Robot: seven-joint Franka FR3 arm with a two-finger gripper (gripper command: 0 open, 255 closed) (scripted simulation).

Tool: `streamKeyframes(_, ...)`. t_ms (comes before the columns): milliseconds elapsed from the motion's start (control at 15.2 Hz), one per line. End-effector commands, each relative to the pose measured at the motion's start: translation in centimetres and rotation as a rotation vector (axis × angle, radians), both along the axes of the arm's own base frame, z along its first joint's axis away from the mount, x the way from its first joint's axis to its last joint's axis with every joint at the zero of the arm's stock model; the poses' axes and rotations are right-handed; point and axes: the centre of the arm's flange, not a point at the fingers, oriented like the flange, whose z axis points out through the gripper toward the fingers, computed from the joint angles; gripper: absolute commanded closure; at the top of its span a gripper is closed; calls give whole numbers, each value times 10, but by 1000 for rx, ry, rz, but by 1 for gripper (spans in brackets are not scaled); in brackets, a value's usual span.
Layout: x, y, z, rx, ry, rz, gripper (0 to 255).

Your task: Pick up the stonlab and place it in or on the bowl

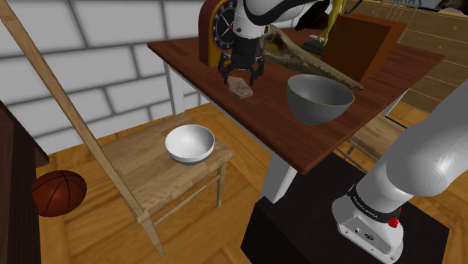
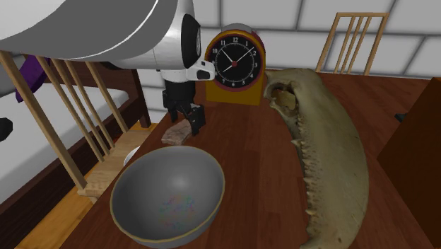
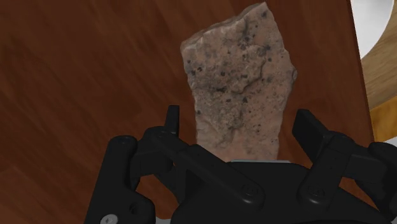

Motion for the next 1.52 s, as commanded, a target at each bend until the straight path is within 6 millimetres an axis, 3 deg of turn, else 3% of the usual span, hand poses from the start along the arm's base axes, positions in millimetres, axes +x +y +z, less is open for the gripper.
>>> streamKeyframes(0,1,1,-7,0,-1,1,0)
streamKeyframes(462,1,1,-7,0,0,1,0)
streamKeyframes(528,1,1,-7,0,0,1,255)
streamKeyframes(1122,1,1,-7,0,-1,1,255)
streamKeyframes(1452,1,1,19,0,-1,1,255)
